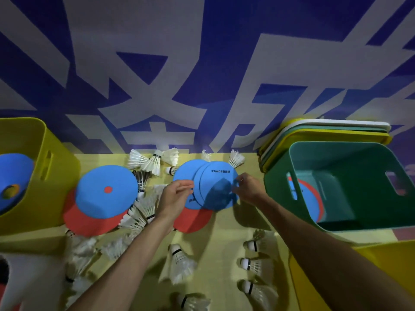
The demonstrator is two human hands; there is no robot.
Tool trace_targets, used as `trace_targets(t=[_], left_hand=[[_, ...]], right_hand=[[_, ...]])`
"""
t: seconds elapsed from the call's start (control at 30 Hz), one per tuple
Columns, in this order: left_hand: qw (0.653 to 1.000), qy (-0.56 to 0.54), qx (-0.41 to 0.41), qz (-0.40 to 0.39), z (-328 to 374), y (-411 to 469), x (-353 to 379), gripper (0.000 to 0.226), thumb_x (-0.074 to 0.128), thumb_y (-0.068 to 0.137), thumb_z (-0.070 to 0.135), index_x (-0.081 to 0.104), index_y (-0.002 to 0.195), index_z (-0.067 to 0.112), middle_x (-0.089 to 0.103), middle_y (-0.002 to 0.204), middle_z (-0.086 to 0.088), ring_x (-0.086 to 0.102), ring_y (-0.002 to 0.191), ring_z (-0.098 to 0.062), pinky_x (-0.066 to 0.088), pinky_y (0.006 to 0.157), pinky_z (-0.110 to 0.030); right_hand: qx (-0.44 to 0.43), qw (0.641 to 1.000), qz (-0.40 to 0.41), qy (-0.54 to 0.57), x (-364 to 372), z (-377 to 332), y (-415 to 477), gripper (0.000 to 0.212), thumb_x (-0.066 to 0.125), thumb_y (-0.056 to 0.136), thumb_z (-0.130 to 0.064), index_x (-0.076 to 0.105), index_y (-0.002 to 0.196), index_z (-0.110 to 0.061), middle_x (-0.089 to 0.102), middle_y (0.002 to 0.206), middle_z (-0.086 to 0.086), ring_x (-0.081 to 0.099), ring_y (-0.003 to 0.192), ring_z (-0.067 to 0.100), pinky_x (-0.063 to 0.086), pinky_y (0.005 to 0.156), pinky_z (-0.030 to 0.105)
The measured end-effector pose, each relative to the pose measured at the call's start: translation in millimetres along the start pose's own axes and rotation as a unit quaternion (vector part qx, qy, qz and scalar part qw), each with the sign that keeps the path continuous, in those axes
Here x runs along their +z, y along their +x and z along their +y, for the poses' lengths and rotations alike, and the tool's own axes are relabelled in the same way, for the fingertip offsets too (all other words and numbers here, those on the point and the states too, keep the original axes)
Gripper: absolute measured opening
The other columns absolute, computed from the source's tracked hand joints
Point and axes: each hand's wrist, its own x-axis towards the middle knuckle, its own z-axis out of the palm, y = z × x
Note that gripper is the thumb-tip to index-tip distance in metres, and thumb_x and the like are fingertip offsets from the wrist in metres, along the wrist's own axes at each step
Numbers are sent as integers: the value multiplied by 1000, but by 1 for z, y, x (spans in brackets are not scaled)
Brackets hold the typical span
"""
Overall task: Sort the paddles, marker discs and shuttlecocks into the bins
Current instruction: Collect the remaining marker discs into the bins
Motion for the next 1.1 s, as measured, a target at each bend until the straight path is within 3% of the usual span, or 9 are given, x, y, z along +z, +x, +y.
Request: trace_targets(t=[0.2, 0.3, 0.37, 0.47, 0.57, 0.7, 0.93, 1.03, 1.1], left_hand=[[992, 118, 43, -25, -3, 22, 14, 26, 53, 92, 8, 62, 113, 21, 62, 109, 8, 58, 102, -7, 45, 84, -17], [981, 179, 73, -18, -5, 33, 21, 36, 54, 89, 5, 58, 123, 16, 53, 120, -1, 56, 104, -11, 42, 78, -10], [975, 209, 76, -17, -5, 40, 23, 41, 55, 89, 6, 54, 130, 14, 48, 125, -5, 54, 110, -14, 46, 87, -19], [971, 231, 57, -21, -5, 46, 26, 45, 56, 89, 9, 51, 134, 11, 47, 129, -7, 49, 121, -19, 43, 103, -37], [966, 252, 56, -23, -9, 45, 28, 49, 56, 90, 11, 47, 137, 11, 43, 131, -6, 46, 125, -20, 40, 105, -35], [962, 262, 72, 1, -12, 44, 34, 49, 57, 89, 11, 47, 136, 11, 40, 127, -5, 51, 114, -19, 41, 93, -23], [957, 259, 109, 76, -10, 37, 52, 36, 63, 83, 6, 56, 118, 11, 44, 121, -6, 49, 108, -19, 38, 84, -22], [954, 256, 131, 90, -12, 37, 56, 28, 64, 80, 2, 58, 107, 11, 49, 106, -4, 50, 103, -23, 45, 88, -32], [957, 244, 136, 83, -11, 36, 56, 21, 63, 81, 0, 57, 99, 11, 53, 92, -3, 54, 88, -25, 49, 79, -41]], right_hand=[[65, 997, 5, 30, 23, 7, 31, 50, 63, 86, -26, 46, 128, -7, 52, 124, 14, 53, 111, 31, 51, 92, 41], [88, 995, 11, 45, 33, 2, 38, 67, 67, 83, -34, 37, 138, -12, 39, 134, 13, 38, 125, 34, 41, 104, 47], [94, 994, 20, 48, 37, 1, 43, 72, 69, 81, -35, 34, 140, -14, 33, 136, 13, 31, 130, 34, 35, 107, 46], [104, 990, 47, 80, 42, 1, 47, 77, 75, 76, -32, 34, 138, -14, 29, 136, 11, 29, 131, 34, 37, 108, 48], [104, 984, 88, 112, 43, 4, 43, 76, 79, 72, -28, 37, 133, -12, 31, 135, 9, 34, 128, 29, 42, 105, 47], [74, 978, 146, 130, 35, 14, 29, 50, 67, 80, -9, 44, 124, -13, 41, 129, 7, 46, 119, 27, 49, 97, 48], [54, 974, 154, 158, 16, 37, 5, 33, 64, 81, -9, 52, 111, -15, 58, 115, 5, 56, 105, 25, 53, 88, 47], [39, 976, 154, 146, 9, 38, -6, 26, 60, 82, -8, 54, 107, -14, 61, 109, 6, 59, 100, 26, 54, 86, 48], [21, 979, 158, 128, 5, 36, -13, 25, 56, 84, -7, 54, 108, -13, 63, 107, 8, 60, 96, 27, 54, 85, 48]])
